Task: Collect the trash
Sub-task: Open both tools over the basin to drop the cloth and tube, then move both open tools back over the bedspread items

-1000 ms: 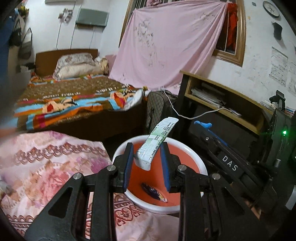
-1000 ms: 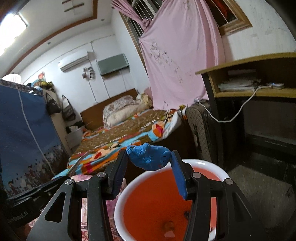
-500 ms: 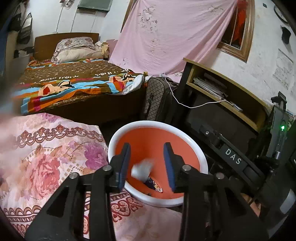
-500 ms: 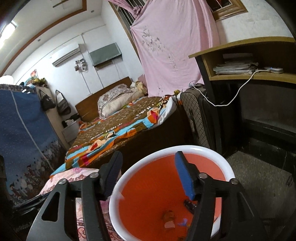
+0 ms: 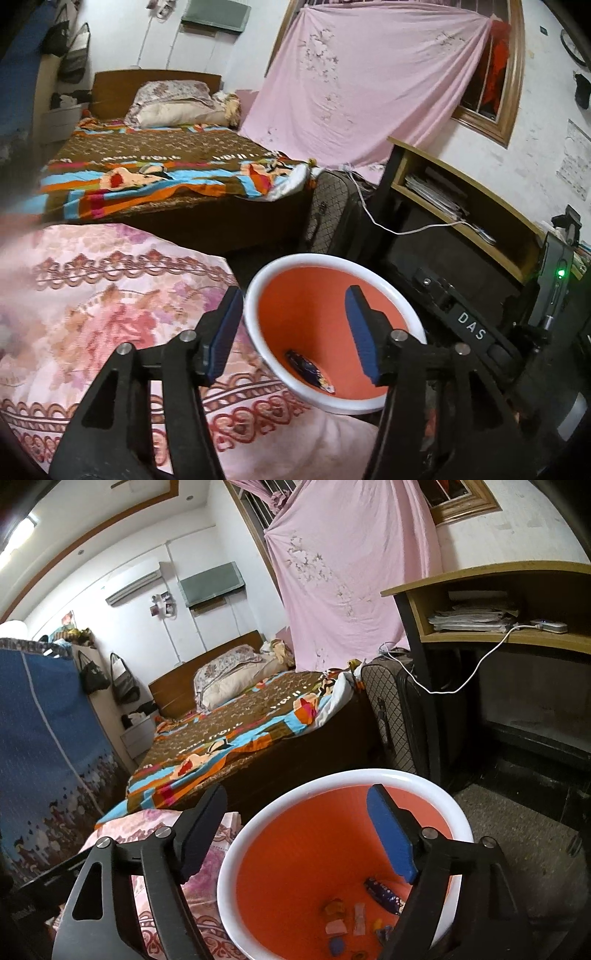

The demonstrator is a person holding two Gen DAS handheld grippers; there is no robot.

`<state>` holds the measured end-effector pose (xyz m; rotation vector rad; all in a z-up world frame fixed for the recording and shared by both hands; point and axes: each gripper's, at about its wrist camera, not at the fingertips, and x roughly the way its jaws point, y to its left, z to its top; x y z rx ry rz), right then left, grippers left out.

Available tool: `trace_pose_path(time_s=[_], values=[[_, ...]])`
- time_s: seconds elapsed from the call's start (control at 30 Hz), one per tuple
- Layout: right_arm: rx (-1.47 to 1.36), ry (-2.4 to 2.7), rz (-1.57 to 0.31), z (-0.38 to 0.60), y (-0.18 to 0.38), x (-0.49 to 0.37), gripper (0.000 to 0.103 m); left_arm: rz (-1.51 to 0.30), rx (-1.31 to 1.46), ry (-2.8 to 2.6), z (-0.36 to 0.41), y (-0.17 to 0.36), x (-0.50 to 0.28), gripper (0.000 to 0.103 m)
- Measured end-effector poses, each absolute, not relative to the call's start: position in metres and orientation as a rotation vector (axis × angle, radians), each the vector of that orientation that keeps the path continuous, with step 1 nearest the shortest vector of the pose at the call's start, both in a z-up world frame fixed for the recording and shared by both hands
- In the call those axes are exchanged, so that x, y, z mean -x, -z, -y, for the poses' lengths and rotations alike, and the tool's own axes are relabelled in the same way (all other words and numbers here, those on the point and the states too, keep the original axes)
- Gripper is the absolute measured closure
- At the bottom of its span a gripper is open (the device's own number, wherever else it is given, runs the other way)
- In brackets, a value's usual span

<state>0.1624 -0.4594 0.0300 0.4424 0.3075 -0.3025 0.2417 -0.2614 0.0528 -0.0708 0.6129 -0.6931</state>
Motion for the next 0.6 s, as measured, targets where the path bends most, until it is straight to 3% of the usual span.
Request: trace_pose_path(time_s=[0.13, 0.4, 0.6], values=[[-0.430, 0.301, -0.305, 0.455, -0.031, -0.164, 0.016, -0.580, 0.068, 0.647, 0.250, -0.055, -0.240, 0.048], [-0.400, 0.290, -0.274, 0.443, -0.037, -0.165, 0.000, -0.527, 0.103, 0.565, 0.221, -0.061, -0.235, 0.038], [-0.386, 0.312, -0.279, 0.435, -0.038, -0.169, 0.000, -0.492, 0.118, 0.497, 0.205, -0.065, -0.232, 0.027]])
